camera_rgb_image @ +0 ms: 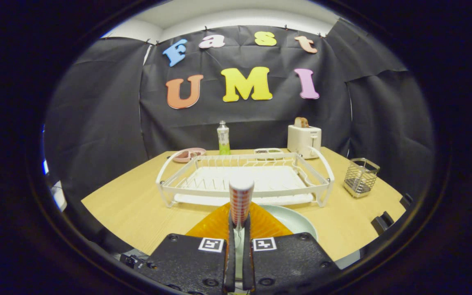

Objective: Take the plate from the dish rack, then take the spoon from the basket and place it into the plate.

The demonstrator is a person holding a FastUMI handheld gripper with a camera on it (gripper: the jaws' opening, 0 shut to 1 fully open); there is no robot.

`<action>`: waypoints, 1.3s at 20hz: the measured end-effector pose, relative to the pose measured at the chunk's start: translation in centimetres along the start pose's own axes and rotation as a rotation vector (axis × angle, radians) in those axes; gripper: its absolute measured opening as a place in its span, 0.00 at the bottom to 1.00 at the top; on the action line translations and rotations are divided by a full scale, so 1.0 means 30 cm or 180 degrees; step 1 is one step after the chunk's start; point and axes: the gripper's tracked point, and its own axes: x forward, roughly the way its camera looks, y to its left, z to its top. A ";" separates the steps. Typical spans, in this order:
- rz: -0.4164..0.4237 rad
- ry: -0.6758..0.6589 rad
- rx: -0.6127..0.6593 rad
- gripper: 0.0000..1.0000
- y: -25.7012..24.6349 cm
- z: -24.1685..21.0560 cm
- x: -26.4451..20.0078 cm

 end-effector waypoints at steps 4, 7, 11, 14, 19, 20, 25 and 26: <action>-0.0009 0.0119 0.0094 0.13 -0.002 -0.021 0.035; 0.0001 0.0204 0.0053 0.15 -0.005 -0.022 0.049; -0.0063 0.0351 0.0109 0.20 -0.041 -0.020 0.056; -0.0182 0.0351 0.0149 0.45 -0.105 0.030 0.046; -0.0743 0.0017 0.0054 0.70 -0.323 0.180 -0.038; -0.0844 -0.0089 0.0060 0.74 -0.365 0.212 -0.065; -0.0945 -0.0325 0.0204 0.87 -0.499 0.283 -0.174; -0.1039 -0.0400 0.0278 0.94 -0.546 0.299 -0.197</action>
